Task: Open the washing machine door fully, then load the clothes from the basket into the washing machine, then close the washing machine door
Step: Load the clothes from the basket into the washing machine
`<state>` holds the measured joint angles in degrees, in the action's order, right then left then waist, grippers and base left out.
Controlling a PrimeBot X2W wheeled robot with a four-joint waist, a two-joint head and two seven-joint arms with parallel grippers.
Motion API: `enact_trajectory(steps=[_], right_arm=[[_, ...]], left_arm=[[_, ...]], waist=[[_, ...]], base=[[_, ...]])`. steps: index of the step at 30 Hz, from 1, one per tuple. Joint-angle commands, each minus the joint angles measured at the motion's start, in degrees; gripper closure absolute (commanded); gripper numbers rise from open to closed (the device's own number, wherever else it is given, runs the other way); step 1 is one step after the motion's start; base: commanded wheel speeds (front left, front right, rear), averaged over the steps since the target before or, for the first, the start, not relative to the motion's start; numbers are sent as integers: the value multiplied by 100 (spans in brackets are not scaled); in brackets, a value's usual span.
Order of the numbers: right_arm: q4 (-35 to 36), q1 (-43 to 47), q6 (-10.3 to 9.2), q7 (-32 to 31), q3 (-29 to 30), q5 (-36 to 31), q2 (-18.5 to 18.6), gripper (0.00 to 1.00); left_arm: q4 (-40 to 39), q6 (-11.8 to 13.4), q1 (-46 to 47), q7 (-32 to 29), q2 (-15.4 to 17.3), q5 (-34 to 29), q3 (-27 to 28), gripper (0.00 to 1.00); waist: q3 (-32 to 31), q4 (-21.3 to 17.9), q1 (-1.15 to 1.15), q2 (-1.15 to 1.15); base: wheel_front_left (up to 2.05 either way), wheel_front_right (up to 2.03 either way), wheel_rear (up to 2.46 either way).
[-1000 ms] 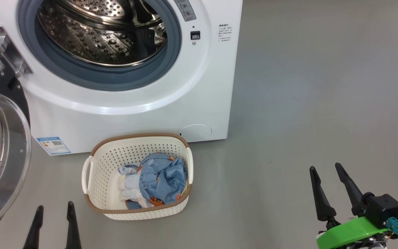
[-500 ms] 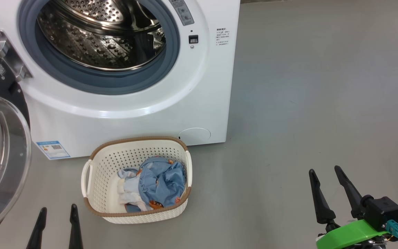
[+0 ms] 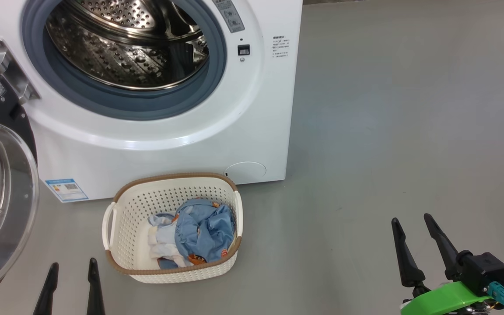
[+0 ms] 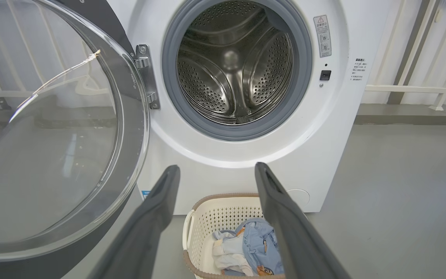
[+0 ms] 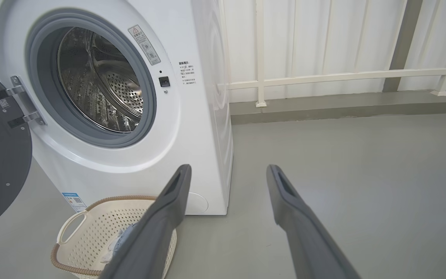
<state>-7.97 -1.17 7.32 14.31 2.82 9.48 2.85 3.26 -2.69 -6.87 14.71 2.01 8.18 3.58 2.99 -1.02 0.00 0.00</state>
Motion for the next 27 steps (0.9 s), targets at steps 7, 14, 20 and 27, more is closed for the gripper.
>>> enact_trajectory(steps=[7, 14, 20, 27], right_arm=[[148, -63, 17, 69, -132, -98, 5, 0], [131, -35, 17, 69, -132, -85, 4, 0], [143, -36, 17, 69, -124, -68, 4, 0], [143, -71, 17, 69, -105, -61, 3, 0]], left_arm=[[-133, 44, 37, 29, 87, -52, 167, 0], [-92, 63, 38, 29, 87, -80, 181, 0], [-195, 102, 92, 29, 87, -17, 200, 0], [-303, 211, 101, 29, 87, -16, 198, 0]], waist=[[-28, 30, 0, 0], [-47, 75, 0, 0], [7, 97, 0, 0], [106, 99, 0, 0]], base=[[8, -8, 0], [96, -96, 0], [186, -186, 0], [157, -157, 0]])
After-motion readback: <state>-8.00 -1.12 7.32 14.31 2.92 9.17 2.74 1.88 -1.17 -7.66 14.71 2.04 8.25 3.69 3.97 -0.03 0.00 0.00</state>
